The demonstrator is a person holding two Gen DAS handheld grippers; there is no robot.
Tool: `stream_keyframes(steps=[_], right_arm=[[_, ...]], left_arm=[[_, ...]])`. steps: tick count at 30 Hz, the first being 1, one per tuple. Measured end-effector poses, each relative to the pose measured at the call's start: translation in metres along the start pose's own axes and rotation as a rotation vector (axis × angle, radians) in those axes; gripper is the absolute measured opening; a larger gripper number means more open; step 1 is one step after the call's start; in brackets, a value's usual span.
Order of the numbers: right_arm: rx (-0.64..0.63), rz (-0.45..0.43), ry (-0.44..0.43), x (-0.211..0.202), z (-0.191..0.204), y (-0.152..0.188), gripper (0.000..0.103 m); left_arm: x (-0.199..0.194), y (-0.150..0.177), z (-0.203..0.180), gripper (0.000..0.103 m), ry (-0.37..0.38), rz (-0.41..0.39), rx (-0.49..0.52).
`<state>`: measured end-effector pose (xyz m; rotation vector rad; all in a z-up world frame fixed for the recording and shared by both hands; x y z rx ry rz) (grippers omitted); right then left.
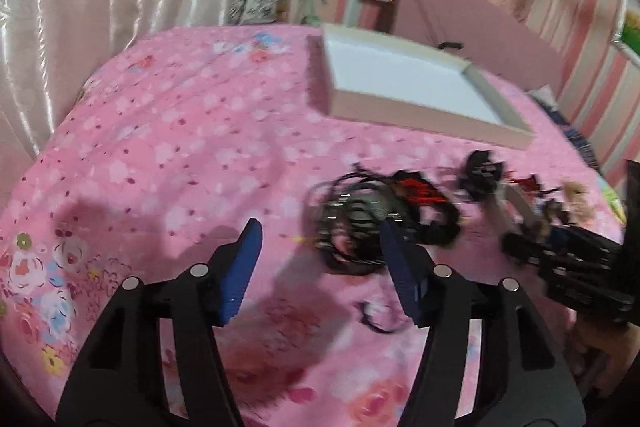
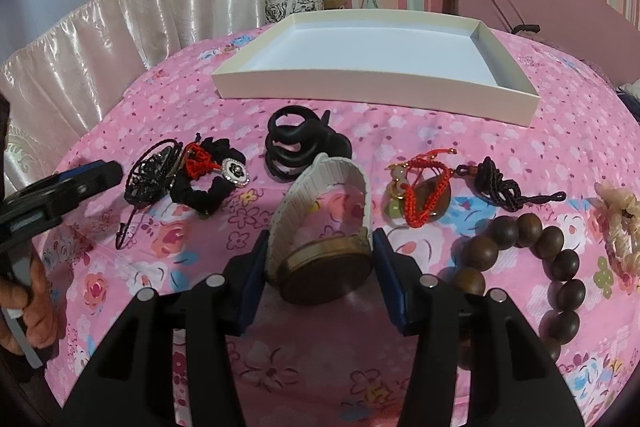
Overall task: Organize jewelry
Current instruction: 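Grasp the black braided leather bracelet with the left gripper while the right gripper grasps the white-strap watch, then carry the bracelet in the left gripper over the white tray while the right gripper carries the watch there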
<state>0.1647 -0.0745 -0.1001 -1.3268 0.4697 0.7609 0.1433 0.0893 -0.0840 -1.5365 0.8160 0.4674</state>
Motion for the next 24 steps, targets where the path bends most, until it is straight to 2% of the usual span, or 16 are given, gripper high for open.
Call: stream_keyframes(steps=[1,2,3,7,9,18,24], right_arm=[[0.001,0.0,-0.001,0.0,0.0,0.0,0.051],[0.001,0.0,-0.001,0.0,0.0,0.0,0.051],[0.002,0.001,-0.002,0.0,0.0,0.0,0.051],[-0.001,0.003,-0.002,0.001,0.001,0.001,0.051],[-0.002,0.002,-0.005,0.001,0.001,0.0,0.051],[0.006,-0.079,-0.032,-0.024,-0.005,-0.01,0.05],[0.016,-0.189,-0.026,-0.062,-0.024,-0.044,0.05]], left_arm=[[0.006,0.001,0.002,0.044,-0.01,0.017,-0.003],[0.013,0.003,0.004,0.03,-0.005,0.046,-0.011],[0.016,0.004,0.005,0.025,0.002,0.059,-0.01],[0.023,0.007,-0.005,0.022,-0.019,0.061,0.055],[0.025,0.006,-0.006,0.011,-0.009,0.062,0.055],[-0.006,-0.002,-0.003,0.01,0.003,-0.028,0.046],[-0.043,-0.037,-0.008,0.01,-0.005,-0.125,0.056]])
Point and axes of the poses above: each gripper's, at about its wrist camera, not at the fingertips, and x roughly the way its jaws point, z to its left, y to its underside, the point moved 6 cm from there along x, roughly the way its jaws point
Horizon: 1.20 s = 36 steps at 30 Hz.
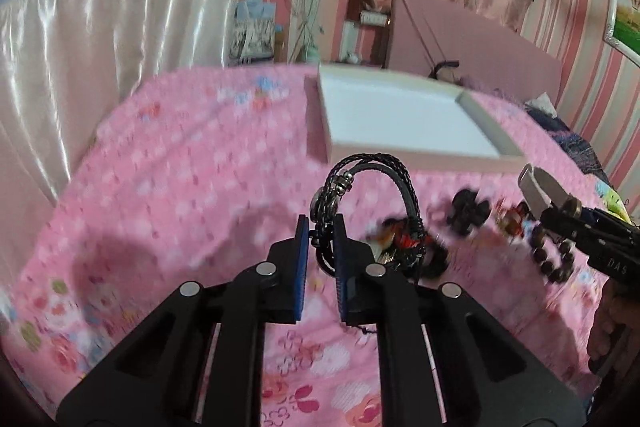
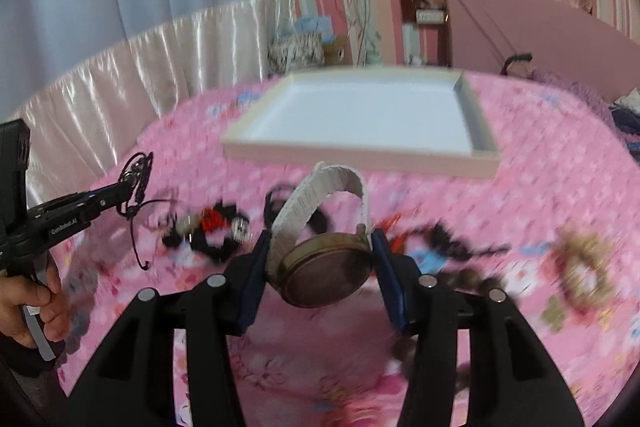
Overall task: Organize jewelry
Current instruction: 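Carry the bracelet in the left gripper over the white tray while the right gripper carries the watch there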
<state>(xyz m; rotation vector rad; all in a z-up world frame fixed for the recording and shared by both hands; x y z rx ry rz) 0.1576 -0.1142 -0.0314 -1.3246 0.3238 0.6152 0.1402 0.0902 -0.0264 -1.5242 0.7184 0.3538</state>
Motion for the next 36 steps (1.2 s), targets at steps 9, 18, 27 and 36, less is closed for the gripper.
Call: stream_keyframes(steps=[9,18,27,36], right_arm=[[-0.035,-0.152,0.056,-0.017,-0.038,-0.079,0.05],[-0.039,-0.212,0.078,0.014,-0.074,-0.13,0.05],[-0.066,-0.108,0.068,0.086,-0.084,-0.111,0.05],[-0.01,-0.021,0.052,0.122,-0.107,-0.091,0.05]], left_arm=[[-0.013,-0.087,-0.044,0.01,0.026,-0.135,0.053],[0.038,-0.13,-0.089,0.01,0.022,-0.212,0.024],[0.123,-0.121,-0.097,0.01,-0.065,-0.138,-0.012],[0.163,-0.097,-0.098,0.01,-0.082,-0.056,0.0]])
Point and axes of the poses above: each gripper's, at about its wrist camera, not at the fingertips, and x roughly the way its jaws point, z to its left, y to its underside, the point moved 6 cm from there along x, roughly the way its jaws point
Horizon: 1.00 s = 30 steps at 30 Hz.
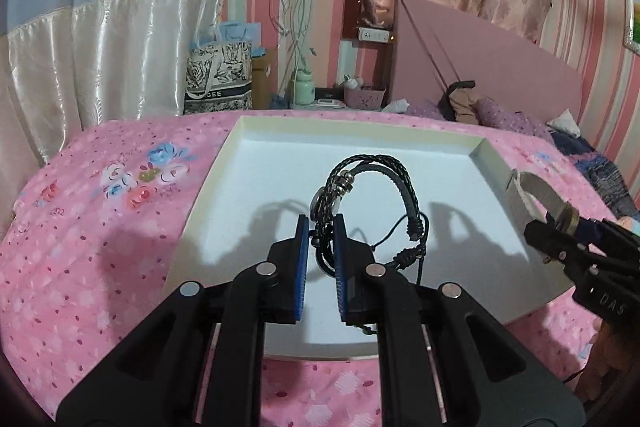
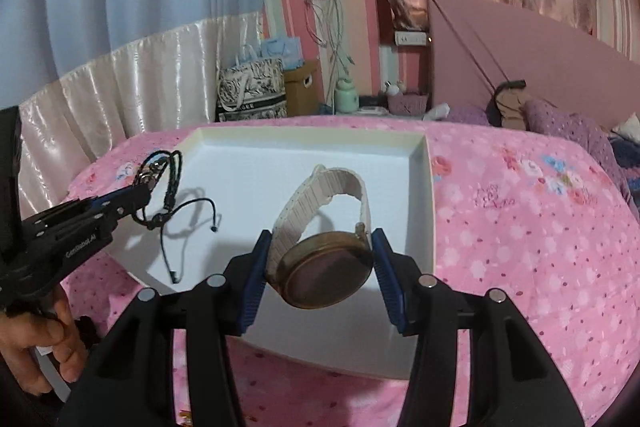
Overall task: Organize jewelry
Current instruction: 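Carry the bracelet in the left gripper over the white tray while the right gripper carries the watch there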
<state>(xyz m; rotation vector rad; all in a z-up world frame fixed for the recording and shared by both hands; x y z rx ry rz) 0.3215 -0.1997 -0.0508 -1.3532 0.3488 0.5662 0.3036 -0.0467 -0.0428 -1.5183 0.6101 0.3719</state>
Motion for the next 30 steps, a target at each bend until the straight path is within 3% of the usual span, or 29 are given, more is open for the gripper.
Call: stream_keyframes(steps=[6,13,30], right_arm=[[-0.009,0.025,0.0,0.005,0.002,0.004,0.05],[-0.022,0.074,0.026,0.015,0.002,0.004,0.05],[-0.029,0.153,0.078,0.028,0.0,0.012,0.051]], left_arm=[[0.013,0.015,-0.005,0.01,-0.023,0.057,0.028],[0.015,0.018,-0.01,0.01,-0.049,0.061,0.054],[0.04,0.012,-0.009,0.01,0.0,0.163,0.035]])
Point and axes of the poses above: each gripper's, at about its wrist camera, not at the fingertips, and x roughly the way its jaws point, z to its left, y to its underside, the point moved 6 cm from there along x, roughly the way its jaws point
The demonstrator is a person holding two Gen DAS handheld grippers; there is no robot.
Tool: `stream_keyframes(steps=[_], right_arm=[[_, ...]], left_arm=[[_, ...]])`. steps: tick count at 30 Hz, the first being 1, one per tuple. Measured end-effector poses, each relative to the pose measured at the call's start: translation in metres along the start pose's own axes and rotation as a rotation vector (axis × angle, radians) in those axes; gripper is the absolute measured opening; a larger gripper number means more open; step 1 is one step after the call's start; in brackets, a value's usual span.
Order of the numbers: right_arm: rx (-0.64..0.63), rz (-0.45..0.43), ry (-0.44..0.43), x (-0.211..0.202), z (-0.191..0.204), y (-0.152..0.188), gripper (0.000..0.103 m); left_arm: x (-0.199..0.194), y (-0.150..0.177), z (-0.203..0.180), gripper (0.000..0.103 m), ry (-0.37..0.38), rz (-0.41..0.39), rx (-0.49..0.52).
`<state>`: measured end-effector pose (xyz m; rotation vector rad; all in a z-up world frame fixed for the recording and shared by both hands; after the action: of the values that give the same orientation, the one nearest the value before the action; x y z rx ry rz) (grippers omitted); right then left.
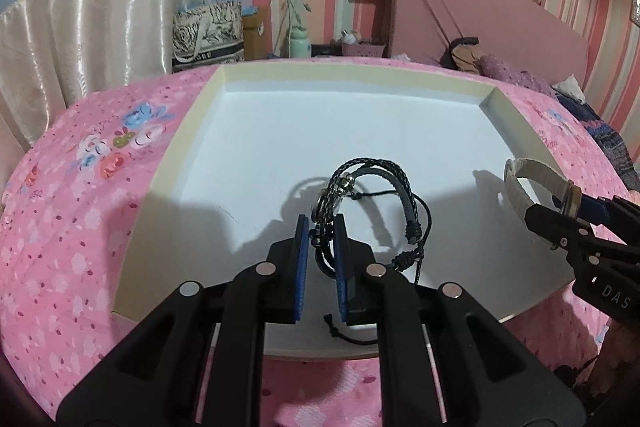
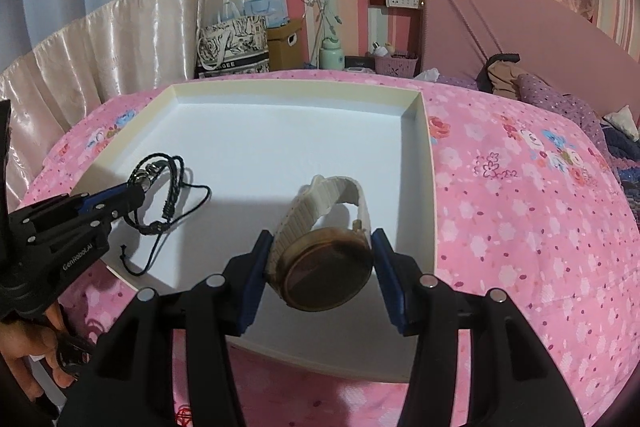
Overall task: Organize jewelry
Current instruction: 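Carry the bracelet in the left gripper over the white tray while the right gripper carries the watch there, then open the left gripper to drop the bracelet into the tray while the right gripper releases the watch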
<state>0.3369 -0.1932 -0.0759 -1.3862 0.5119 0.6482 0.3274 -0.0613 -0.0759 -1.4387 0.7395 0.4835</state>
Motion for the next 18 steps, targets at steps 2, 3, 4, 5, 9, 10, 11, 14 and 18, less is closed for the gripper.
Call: stream_keyframes(steps=[2,3,4,5,9,10,11,14,18], right_arm=[[0.0,0.0,0.006,-0.001,0.0,0.0,0.051],[0.001,-0.002,0.009,-0.001,0.0,0.0,0.052],[0.001,-0.007,0.01,-0.002,0.0,0.0,0.051],[-0.001,-0.01,0.011,-0.003,0.0,0.0,0.051],[0.002,-0.021,0.023,-0.006,0.0,-0.002,0.062],[0.006,-0.027,0.022,-0.007,-0.001,-0.002,0.069],[0.01,-0.031,0.021,-0.008,-0.001,-0.002,0.07],[0.023,-0.041,0.015,-0.01,-0.003,-0.003,0.072],[0.028,-0.059,0.002,-0.014,-0.002,-0.005,0.076]], left_arm=[[0.002,0.0,-0.001,0.01,0.003,0.006,0.004],[0.003,0.0,-0.001,0.011,0.003,0.01,0.007],[0.004,0.0,-0.002,0.011,0.001,0.008,0.008],[0.004,-0.001,-0.001,0.011,0.0,0.007,0.008],[0.004,-0.001,-0.002,0.022,-0.01,0.003,0.007],[0.004,-0.001,-0.002,0.024,-0.013,0.001,0.005],[0.004,-0.002,-0.002,0.026,-0.014,-0.001,0.004],[0.004,-0.002,-0.002,0.029,-0.016,0.0,0.005],[0.001,-0.002,-0.002,0.044,-0.029,-0.017,0.006]])
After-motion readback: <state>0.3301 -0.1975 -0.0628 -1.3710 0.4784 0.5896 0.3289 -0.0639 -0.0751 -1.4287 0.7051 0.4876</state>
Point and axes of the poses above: each gripper's, at about its wrist camera, not at the fingertips, and x roughly the way its jaws point, z to its left, y to its underside, the point moved 6 cm from there along x, roughly the way its jaws point
